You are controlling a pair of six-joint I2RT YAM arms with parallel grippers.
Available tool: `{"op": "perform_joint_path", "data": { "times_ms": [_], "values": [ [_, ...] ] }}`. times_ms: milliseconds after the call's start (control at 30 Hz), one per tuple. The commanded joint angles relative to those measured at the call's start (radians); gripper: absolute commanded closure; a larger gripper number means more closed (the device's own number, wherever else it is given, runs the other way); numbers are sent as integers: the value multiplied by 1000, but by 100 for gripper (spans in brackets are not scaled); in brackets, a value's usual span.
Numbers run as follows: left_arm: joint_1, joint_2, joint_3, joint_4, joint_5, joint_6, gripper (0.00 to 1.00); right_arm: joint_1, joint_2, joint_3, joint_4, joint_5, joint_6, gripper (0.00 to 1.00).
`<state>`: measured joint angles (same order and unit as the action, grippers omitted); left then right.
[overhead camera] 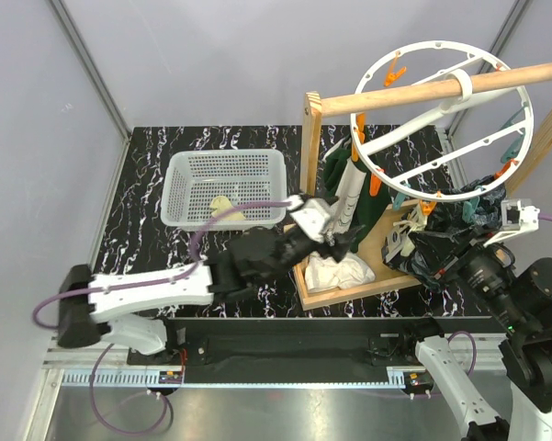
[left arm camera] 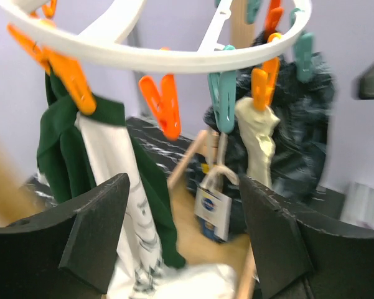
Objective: Clip the socks to the hanger
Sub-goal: Open the clamp at the hanger.
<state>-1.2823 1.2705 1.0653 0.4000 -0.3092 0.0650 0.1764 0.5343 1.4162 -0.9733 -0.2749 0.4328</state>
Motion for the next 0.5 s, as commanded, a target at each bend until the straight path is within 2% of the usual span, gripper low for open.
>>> {"op": "perform_joint_path", "data": {
  "times_ms": [0, 133, 233, 467],
  "values": [
    [-37, 148, 129, 192, -278, 240, 24, -3, -8, 50, -24, 29, -48, 77],
    [-31, 271, 264, 169, -269, 283, 23, -2, -17, 66, -36, 42, -57, 76],
    [-15, 325, 321, 146, -289, 256, 24, 0, -23, 63, -33, 34, -54, 77],
    [37, 372, 412, 19, -228, 128, 28, -2, -23, 64, -13, 13, -45, 76]
  ]
}}
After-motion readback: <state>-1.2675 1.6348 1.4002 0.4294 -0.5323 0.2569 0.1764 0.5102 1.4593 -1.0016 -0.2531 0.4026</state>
